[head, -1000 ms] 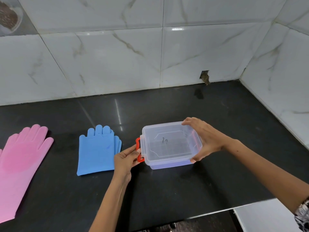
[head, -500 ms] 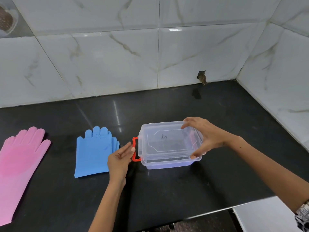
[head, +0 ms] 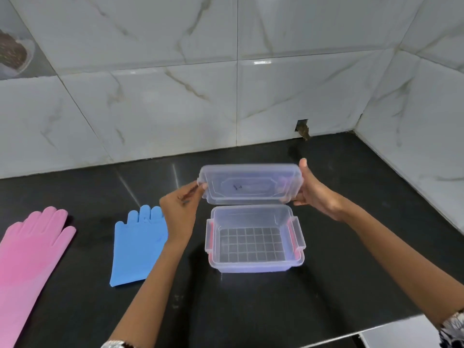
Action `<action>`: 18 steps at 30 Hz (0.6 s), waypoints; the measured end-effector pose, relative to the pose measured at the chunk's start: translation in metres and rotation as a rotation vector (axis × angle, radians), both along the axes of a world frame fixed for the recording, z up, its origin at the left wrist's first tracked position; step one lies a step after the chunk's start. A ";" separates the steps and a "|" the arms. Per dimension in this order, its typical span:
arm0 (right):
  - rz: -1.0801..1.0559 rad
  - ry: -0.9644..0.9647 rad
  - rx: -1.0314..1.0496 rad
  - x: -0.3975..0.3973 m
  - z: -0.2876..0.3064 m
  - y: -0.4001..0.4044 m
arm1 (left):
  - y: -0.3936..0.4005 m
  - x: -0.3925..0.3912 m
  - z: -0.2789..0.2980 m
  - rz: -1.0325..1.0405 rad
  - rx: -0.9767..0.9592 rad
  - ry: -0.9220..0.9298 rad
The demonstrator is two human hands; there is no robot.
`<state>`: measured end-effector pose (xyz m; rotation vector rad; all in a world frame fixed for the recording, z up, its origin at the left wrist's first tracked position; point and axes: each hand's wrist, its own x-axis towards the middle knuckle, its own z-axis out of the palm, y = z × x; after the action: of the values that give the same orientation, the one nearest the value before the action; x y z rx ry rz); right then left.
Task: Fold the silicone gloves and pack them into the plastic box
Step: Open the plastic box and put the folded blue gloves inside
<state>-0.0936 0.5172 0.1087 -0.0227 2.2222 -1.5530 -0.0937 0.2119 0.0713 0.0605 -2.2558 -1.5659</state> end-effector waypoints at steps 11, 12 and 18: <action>-0.432 -0.060 -0.124 -0.026 -0.042 -0.023 | 0.027 -0.105 -0.037 0.020 -0.067 -0.301; -0.439 -0.074 -0.132 -0.027 -0.047 -0.025 | 0.027 -0.109 -0.043 0.015 -0.104 -0.328; -0.416 -0.161 -0.157 -0.031 -0.068 -0.032 | 0.028 -0.118 -0.062 -0.038 -0.192 -0.438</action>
<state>-0.1245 0.4850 0.0405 0.5304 2.0613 -1.8645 -0.2116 0.2395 0.0089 0.3386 -2.7466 -1.4551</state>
